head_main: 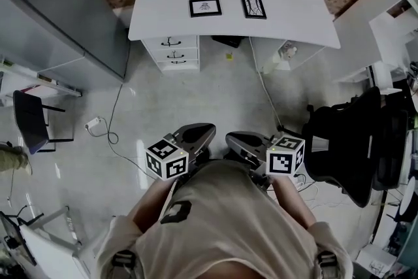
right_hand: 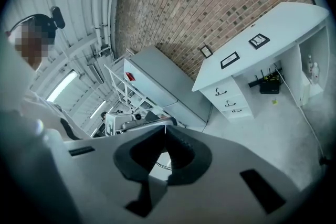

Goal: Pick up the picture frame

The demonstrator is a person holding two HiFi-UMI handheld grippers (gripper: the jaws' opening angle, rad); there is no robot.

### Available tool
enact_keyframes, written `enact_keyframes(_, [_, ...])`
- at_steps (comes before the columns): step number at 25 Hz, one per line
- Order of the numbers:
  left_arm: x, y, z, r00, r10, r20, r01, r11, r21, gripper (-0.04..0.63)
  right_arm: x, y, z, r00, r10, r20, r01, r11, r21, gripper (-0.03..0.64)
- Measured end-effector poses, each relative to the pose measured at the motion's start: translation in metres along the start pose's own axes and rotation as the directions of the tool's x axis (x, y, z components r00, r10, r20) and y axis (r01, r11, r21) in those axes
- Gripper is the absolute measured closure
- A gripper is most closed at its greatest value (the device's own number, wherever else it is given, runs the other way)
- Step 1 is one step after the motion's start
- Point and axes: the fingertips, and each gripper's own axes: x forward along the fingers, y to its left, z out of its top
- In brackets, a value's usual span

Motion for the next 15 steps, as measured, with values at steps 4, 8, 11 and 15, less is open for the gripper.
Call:
enact_keyframes(4, [0.024, -0.011, 0.010, 1.000, 0.001, -0.016, 0.000, 0.999, 0.033, 0.586, -0.016, -0.012, 0.019, 1.000, 0.002, 0.024, -0.002, 1.000, -0.004, 0.611])
enact_keyframes(8, [0.052, -0.020, 0.019, 0.999, 0.011, -0.037, -0.008, 0.997, 0.072, 0.586, -0.040, -0.033, 0.041, 0.996, 0.011, 0.087, -0.013, 1.000, 0.015, 0.611])
enact_keyframes(11, [0.075, -0.028, 0.024, 0.998, 0.014, -0.054, -0.008, 0.995, 0.099, 0.586, -0.059, -0.047, 0.056, 0.994, 0.009, 0.110, -0.012, 0.999, 0.030, 0.611])
enact_keyframes(15, [0.109, -0.044, 0.026, 0.997, 0.017, -0.081, -0.006, 0.991, 0.134, 0.586, -0.086, -0.066, 0.069, 0.991, 0.017, 0.129, -0.024, 0.998, 0.051, 0.611])
